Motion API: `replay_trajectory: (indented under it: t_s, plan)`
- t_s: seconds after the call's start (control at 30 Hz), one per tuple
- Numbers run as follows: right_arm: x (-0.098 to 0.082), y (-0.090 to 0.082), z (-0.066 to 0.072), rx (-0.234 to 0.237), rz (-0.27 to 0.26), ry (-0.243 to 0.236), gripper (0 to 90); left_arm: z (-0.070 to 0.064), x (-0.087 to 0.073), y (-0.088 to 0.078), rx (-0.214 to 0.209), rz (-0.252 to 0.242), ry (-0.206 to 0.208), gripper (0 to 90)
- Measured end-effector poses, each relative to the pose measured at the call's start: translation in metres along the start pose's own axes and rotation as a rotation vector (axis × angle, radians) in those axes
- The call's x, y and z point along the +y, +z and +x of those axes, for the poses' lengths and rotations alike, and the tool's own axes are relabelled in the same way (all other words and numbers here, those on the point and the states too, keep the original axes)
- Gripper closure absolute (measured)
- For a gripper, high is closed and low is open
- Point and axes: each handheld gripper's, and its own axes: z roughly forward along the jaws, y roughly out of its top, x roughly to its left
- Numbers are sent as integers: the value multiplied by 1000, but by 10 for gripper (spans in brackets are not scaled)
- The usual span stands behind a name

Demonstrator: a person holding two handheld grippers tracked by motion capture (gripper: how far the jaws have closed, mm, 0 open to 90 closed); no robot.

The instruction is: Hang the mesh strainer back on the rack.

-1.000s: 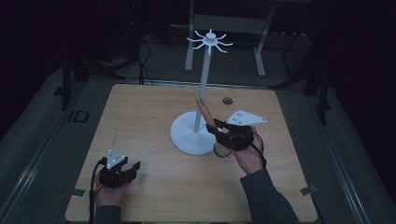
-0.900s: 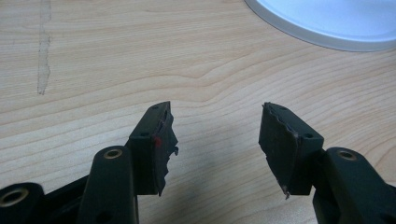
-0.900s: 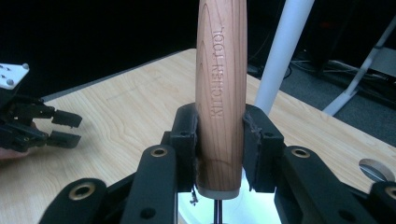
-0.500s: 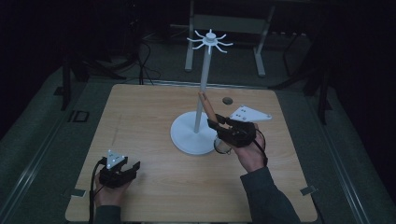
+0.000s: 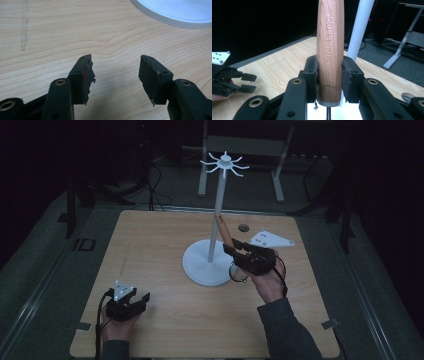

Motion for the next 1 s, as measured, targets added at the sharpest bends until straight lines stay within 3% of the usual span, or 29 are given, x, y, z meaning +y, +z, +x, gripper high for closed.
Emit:
replay_trajectory:
  t_s: [1.0]
  plan:
    - [15,-9,-5,-13,-73,41,689,0,0,0,1,0,-1,449]
